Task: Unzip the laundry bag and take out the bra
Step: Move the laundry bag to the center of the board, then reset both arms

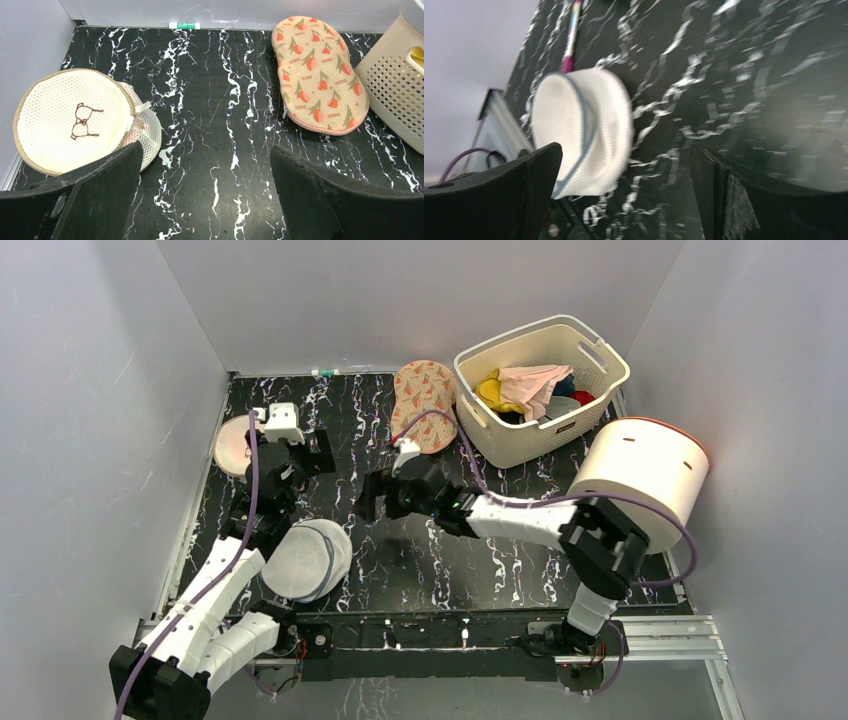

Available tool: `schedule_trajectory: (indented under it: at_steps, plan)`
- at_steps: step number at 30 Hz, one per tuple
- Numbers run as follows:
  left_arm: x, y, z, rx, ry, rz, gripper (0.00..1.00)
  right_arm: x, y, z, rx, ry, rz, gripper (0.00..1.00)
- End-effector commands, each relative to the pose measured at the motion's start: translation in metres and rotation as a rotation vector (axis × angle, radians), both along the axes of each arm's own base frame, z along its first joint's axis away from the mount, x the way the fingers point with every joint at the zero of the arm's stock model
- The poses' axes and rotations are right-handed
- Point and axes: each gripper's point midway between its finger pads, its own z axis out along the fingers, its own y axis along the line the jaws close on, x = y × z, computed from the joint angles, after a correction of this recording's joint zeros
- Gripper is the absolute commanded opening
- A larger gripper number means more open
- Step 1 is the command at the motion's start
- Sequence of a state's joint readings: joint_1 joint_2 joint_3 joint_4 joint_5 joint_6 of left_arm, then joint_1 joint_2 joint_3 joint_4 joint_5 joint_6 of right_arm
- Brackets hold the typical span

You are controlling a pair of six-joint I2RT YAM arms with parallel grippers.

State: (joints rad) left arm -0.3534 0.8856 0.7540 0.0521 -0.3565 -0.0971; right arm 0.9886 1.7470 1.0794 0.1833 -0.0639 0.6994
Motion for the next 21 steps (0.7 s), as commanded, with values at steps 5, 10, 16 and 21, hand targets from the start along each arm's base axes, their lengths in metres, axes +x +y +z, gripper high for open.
schedule_trajectory:
  at_steps: [5,10,16,21]
  plan:
    - [0.008,-0.013,-0.002,-0.008,0.007,-0.058,0.98,0.082,-0.151,0.072,-0.284,-0.363,-0.303,0.98]
    - [0.01,-0.025,-0.007,-0.003,0.018,-0.124,0.98,0.095,-0.234,0.153,-0.351,-0.528,-0.54,0.98]
    - [0.009,-0.027,0.011,-0.021,0.013,-0.133,0.98,0.079,-0.318,0.22,-0.354,-0.592,-0.801,0.98]
    - [-0.007,-0.026,0.088,-0.07,-0.083,-0.152,0.98,0.042,-0.349,0.266,-0.271,-0.693,-0.839,0.98]
